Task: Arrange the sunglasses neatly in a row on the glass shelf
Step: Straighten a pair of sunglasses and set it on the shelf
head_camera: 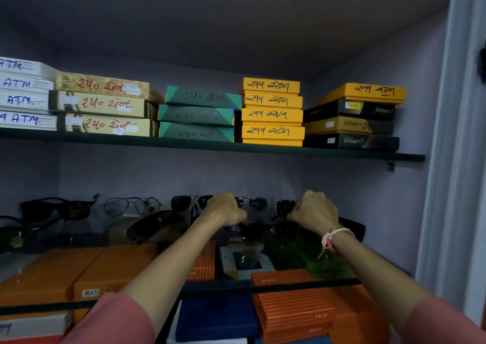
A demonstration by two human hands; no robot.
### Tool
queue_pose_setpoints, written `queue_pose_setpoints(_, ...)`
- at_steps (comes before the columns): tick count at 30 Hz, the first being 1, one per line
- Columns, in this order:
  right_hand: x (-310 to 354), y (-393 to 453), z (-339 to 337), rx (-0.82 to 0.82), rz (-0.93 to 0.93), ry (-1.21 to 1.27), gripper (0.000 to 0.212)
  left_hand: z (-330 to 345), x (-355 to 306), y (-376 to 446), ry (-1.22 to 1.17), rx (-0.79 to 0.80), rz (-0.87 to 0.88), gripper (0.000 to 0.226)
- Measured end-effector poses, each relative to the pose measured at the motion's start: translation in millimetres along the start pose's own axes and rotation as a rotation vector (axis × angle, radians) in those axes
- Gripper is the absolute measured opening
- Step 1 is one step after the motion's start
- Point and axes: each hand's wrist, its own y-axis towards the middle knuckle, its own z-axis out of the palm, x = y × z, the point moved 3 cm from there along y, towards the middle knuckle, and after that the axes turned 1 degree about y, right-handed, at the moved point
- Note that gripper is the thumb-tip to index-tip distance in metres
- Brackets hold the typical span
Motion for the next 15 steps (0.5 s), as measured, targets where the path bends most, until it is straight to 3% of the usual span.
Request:
queue_pose_setpoints(7,8.6,1.2,-0.3,0.085,-0.025,-0.203,0.036,-4.2,-15.3,-4.2,0.081,0.073,-0.047,0.036)
queue_pose_setpoints(10,23.8,-3.0,-6.4,0.051,-0.061,-0.317,0.034,-16.9,-9.9,-10.6,0.039,0.092,-0.072,0.047)
queue_pose_setpoints(15,84.1,-19.7,6.5,-0.073,-0.226,-0.216,0.026,-53.6,42.5,-14.5,-0.148,-0.049,-0.144,0.037)
